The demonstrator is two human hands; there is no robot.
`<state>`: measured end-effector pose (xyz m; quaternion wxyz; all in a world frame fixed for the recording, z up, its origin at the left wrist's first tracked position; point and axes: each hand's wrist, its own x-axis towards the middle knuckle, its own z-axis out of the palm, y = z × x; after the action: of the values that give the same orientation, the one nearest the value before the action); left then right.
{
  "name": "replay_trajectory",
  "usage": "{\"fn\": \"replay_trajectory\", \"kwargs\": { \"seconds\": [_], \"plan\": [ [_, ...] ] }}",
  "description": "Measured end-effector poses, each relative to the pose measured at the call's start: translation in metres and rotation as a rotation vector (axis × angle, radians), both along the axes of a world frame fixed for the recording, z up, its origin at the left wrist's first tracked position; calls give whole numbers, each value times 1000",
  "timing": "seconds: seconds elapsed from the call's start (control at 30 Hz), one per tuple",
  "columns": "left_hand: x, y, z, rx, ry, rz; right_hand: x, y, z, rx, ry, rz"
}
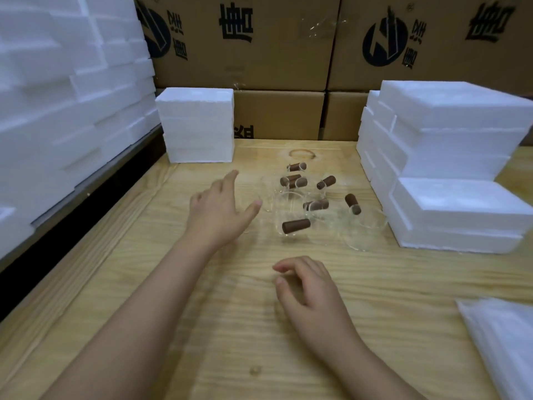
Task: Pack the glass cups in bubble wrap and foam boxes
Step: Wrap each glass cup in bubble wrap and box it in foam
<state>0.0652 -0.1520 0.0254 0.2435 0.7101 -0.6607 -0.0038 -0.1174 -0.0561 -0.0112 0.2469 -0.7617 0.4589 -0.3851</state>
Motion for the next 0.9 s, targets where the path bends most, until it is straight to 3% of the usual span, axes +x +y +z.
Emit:
{"fn": "replay_trajectory", "kwargs": {
  "seconds": [0.1, 0.3, 0.67, 0.8, 0.9],
  "plan": [
    [-2, 9, -18, 105, -17, 71, 0, 1, 2, 31, -26, -43],
    [-7, 19, -27, 29, -33, 168, 0, 3, 4, 66, -102, -87],
    [-17, 50, -15, -10, -11, 133, 0, -2, 0, 127, -161, -101],
    [-23, 63, -11, -167, 150, 144, -1, -2, -2, 143, -177, -102],
    [-23, 63, -18, -319, 471, 139, -1, -2, -3, 166, -205, -95]
  ]
}}
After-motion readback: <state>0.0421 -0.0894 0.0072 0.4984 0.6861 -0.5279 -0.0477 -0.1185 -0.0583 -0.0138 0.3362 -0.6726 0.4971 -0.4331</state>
